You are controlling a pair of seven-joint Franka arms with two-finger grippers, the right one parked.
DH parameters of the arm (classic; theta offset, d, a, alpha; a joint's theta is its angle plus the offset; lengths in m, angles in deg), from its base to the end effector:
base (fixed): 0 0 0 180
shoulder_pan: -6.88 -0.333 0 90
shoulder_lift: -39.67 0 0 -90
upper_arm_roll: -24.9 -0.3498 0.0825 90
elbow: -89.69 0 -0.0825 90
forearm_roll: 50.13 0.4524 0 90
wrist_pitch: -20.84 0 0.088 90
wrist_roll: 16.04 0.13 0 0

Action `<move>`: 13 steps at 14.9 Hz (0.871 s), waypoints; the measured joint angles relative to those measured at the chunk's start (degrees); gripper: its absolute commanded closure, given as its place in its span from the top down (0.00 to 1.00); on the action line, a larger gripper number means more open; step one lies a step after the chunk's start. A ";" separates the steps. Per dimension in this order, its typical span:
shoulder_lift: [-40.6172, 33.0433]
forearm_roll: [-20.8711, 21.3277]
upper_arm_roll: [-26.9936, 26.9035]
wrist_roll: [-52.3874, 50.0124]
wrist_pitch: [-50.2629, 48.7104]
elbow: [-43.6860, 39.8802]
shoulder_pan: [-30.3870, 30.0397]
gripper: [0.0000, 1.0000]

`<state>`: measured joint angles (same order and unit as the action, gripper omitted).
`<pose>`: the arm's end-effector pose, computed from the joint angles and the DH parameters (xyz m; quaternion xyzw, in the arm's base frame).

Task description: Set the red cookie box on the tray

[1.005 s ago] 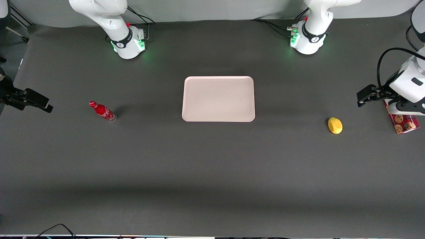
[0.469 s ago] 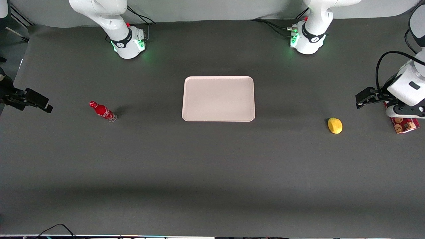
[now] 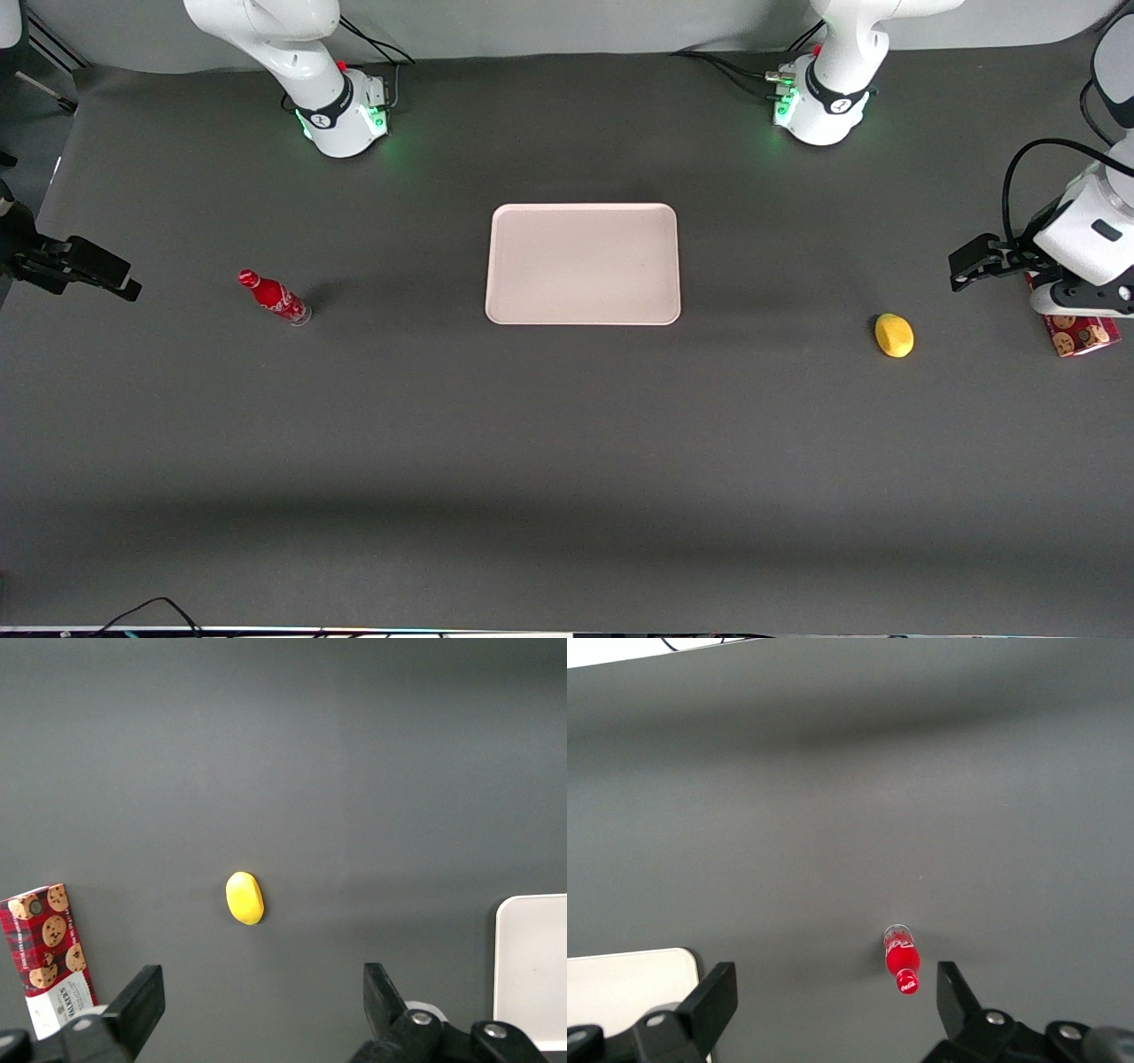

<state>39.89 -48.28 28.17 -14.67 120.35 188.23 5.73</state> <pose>0.6329 -0.0197 0.5663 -0.9993 0.0330 -0.0067 0.0158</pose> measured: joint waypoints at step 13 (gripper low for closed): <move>0.85 3.61 -14.68 14.95 -1.25 0.14 -1.05 1.00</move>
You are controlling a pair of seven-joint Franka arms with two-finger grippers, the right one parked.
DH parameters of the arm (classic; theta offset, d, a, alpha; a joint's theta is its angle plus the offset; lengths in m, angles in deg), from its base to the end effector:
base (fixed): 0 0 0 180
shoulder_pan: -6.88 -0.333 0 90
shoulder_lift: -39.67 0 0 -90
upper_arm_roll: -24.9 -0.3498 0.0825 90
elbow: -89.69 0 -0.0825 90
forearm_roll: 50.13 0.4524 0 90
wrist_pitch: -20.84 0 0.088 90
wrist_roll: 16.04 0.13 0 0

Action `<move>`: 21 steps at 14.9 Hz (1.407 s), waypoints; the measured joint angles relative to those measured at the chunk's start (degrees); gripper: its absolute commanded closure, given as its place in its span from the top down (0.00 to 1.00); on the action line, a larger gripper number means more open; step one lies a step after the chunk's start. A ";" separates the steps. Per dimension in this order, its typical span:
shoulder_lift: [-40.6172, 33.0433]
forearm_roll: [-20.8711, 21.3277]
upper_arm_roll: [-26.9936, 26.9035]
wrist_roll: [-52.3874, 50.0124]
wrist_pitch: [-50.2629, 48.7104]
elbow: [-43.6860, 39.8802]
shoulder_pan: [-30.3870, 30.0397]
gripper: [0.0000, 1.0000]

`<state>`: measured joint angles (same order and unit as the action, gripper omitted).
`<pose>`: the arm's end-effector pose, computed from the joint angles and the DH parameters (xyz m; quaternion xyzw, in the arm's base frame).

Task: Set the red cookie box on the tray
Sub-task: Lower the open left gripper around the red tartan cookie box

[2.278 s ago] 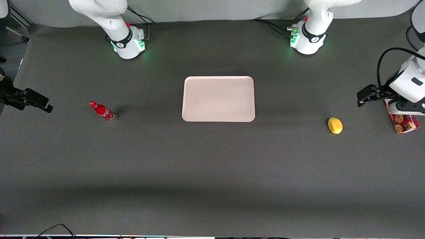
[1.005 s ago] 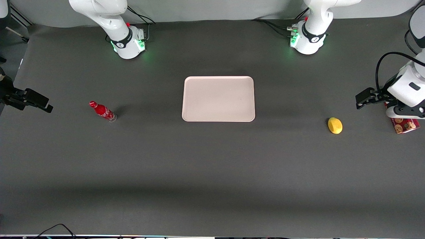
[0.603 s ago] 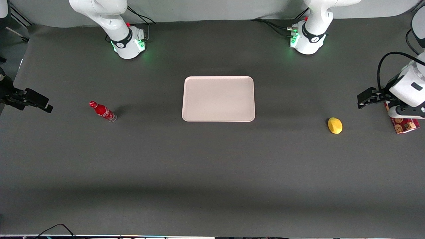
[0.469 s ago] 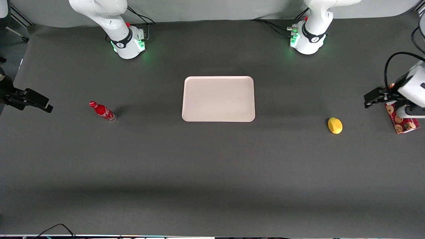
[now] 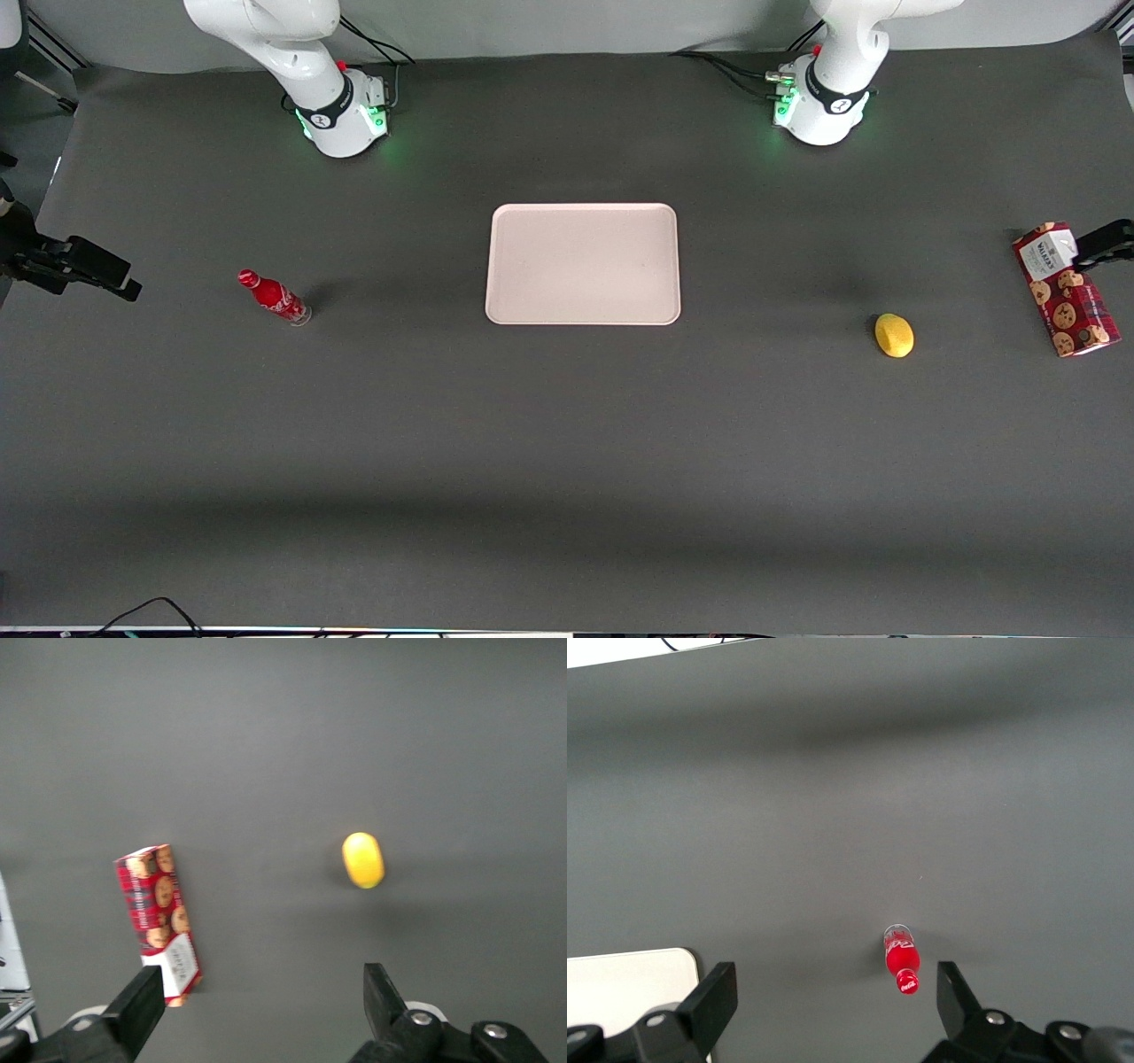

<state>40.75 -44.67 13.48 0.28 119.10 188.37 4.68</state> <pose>0.6133 0.1591 0.5543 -0.9982 0.0310 0.0251 0.0439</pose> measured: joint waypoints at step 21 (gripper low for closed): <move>13.28 -15.98 -20.76 32.76 37.95 24.63 -7.80 1.00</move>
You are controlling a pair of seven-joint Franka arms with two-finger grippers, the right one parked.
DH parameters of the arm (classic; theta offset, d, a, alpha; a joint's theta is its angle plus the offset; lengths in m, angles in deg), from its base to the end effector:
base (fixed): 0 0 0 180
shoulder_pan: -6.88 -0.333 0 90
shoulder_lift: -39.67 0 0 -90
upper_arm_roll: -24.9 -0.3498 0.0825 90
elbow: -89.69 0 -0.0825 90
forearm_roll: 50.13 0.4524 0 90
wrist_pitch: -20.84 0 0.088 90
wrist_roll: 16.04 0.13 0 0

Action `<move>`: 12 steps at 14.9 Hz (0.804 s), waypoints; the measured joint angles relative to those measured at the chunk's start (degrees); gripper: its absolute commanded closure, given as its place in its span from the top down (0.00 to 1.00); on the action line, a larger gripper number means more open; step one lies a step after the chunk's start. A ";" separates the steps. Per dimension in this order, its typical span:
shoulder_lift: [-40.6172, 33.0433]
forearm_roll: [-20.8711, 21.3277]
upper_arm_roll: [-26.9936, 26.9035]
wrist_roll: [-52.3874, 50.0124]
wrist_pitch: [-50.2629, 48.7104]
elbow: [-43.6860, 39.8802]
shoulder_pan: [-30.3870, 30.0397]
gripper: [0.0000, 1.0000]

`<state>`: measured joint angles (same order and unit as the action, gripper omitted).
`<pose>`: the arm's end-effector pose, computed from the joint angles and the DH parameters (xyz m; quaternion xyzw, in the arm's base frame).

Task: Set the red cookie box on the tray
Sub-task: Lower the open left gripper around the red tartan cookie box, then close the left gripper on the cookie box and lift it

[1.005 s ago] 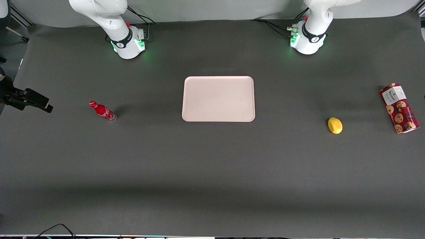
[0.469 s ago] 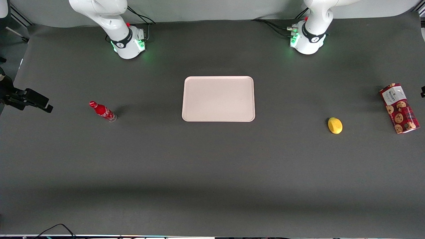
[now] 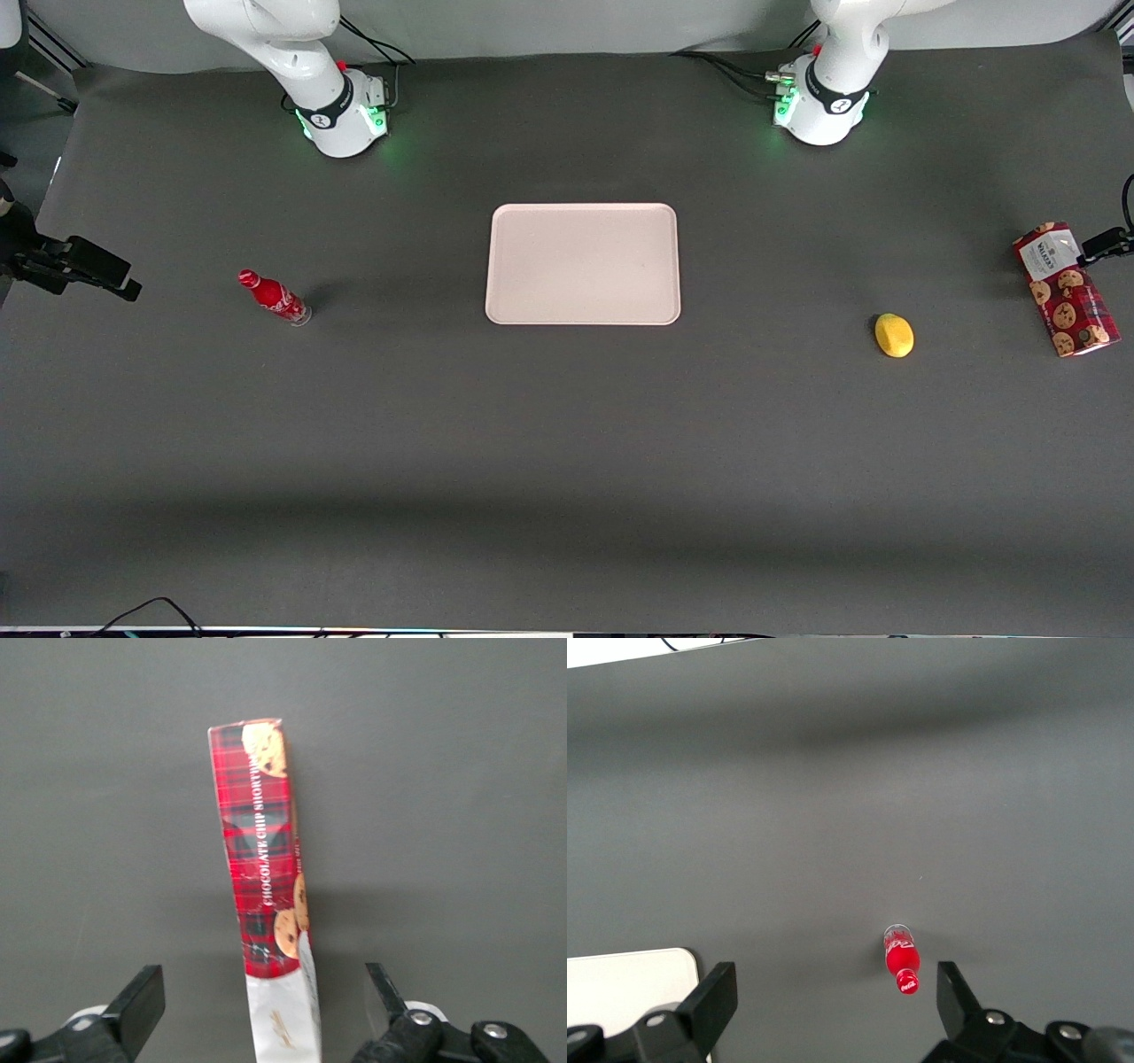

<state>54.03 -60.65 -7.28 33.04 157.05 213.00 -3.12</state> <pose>0.4627 0.4132 0.2636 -0.9999 0.0020 -0.0056 0.0088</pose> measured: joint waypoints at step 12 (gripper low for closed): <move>11.86 -9.65 0.67 0.84 7.54 -0.38 -0.59 1.00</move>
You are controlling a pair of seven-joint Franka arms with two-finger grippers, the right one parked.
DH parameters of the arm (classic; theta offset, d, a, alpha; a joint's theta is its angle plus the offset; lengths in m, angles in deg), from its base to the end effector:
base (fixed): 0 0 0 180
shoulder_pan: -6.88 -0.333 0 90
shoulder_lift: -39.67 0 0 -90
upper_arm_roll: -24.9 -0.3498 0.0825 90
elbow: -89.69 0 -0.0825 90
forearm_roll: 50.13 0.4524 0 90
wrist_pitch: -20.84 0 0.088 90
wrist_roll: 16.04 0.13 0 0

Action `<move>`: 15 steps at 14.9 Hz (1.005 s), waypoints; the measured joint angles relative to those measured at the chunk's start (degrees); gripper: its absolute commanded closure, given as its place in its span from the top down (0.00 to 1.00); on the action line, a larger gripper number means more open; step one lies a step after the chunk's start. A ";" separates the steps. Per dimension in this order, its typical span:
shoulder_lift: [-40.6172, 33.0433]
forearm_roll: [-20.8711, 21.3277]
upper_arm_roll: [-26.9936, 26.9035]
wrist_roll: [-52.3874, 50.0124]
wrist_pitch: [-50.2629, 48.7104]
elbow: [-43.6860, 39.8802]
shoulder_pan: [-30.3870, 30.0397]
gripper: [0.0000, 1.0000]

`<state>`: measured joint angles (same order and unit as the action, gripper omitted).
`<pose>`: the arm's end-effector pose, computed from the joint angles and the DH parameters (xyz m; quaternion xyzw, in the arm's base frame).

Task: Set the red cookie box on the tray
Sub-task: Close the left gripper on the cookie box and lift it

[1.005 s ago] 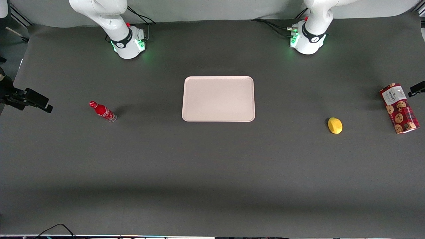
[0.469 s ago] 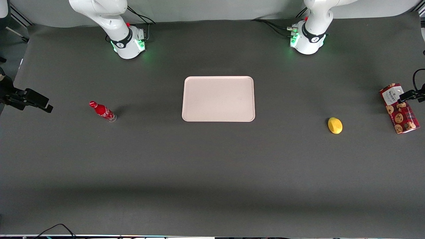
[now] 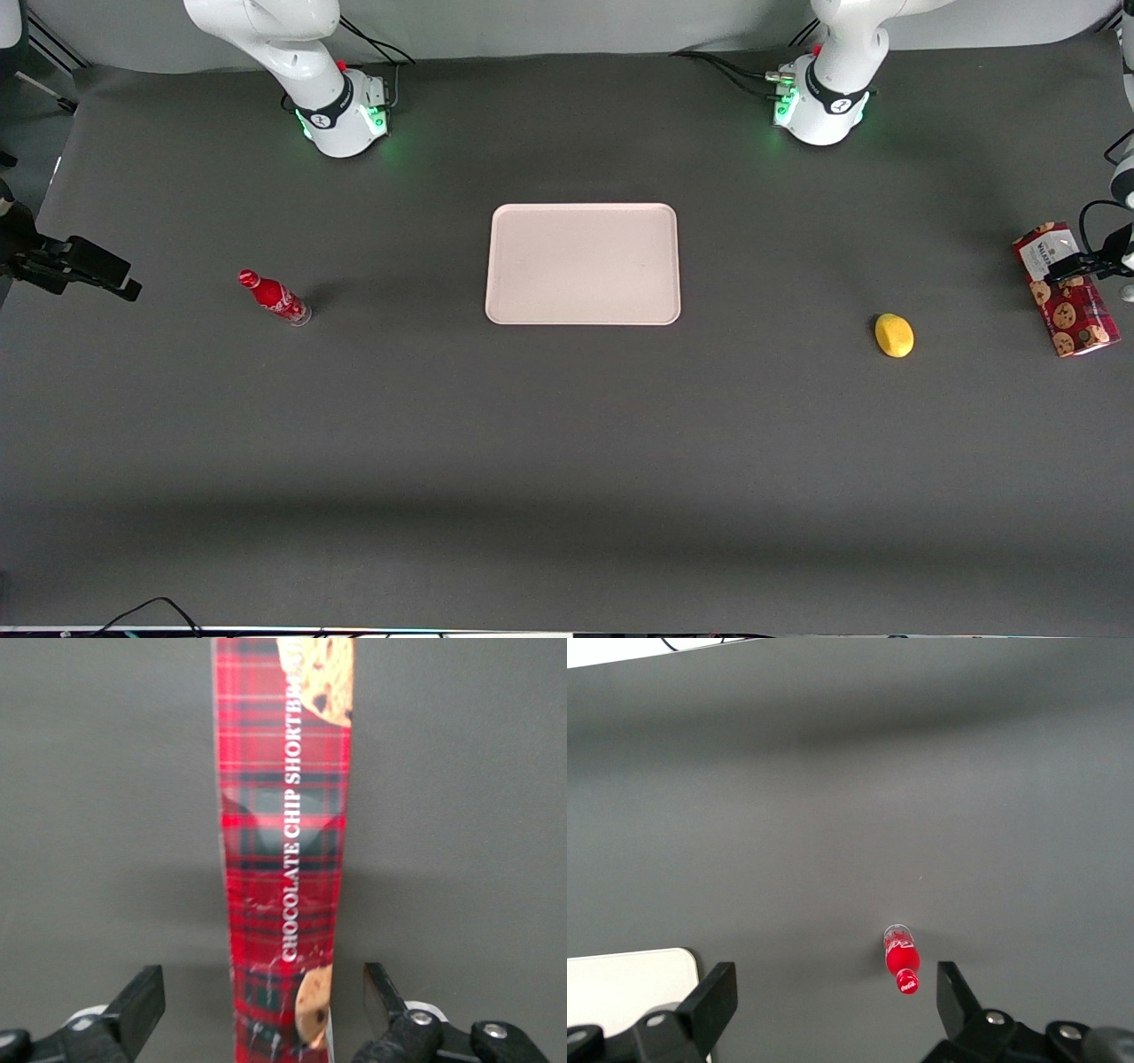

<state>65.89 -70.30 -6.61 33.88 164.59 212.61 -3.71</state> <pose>0.4543 0.4212 0.1678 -0.9985 -0.0526 0.0098 0.0100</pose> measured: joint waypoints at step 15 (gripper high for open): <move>1.80 -0.76 1.38 0.45 -4.41 -5.01 0.12 0.00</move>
<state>67.69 -71.06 -5.22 34.33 160.18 207.60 -3.60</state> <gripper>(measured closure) 0.802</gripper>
